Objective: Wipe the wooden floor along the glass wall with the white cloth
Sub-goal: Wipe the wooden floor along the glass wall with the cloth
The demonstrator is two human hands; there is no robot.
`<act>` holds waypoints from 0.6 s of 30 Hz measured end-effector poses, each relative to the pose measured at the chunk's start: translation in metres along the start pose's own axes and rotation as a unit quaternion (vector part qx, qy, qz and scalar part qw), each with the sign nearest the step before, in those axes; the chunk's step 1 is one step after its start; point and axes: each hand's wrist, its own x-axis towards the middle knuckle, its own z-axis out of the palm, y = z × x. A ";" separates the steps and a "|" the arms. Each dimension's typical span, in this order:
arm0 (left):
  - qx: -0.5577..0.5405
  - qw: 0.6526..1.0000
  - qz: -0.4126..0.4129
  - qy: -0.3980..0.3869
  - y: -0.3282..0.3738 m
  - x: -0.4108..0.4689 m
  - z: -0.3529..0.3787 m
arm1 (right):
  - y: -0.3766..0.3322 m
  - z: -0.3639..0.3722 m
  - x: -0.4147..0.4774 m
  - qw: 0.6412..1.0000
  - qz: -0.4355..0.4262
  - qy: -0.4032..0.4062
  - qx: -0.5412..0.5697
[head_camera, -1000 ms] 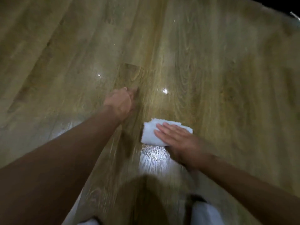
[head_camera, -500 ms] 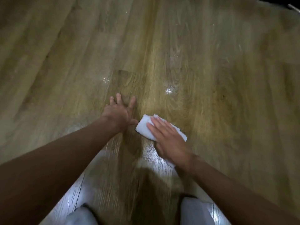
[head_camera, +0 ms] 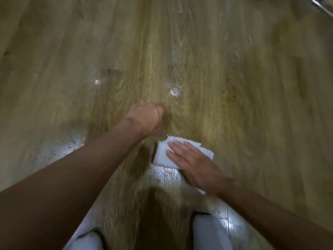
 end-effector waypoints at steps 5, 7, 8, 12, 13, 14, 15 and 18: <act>0.148 0.988 0.034 -0.031 0.029 0.008 0.004 | 0.084 -0.036 0.012 0.947 0.290 0.135 0.031; 0.132 0.990 0.051 -0.021 0.029 0.008 0.014 | 0.088 -0.037 0.037 0.902 0.395 0.172 0.018; 0.122 0.991 0.058 -0.018 0.030 0.009 0.018 | 0.080 -0.034 0.044 0.894 0.410 0.182 0.013; 0.076 0.995 0.048 -0.037 0.035 0.015 0.016 | 0.022 -0.005 0.014 0.953 0.265 0.144 0.001; 0.072 0.995 0.053 -0.046 0.038 0.015 0.012 | 0.013 -0.002 -0.002 0.973 0.209 0.098 0.003; 0.073 0.994 0.057 -0.053 0.041 0.015 0.008 | 0.014 -0.004 -0.016 0.986 0.155 0.056 -0.003; 0.075 0.994 0.057 -0.057 0.045 0.015 0.006 | 0.026 -0.012 -0.026 0.993 0.112 0.030 -0.003; 0.083 0.992 0.049 -0.075 0.054 0.018 0.005 | 0.080 -0.036 -0.031 0.987 0.153 0.052 0.010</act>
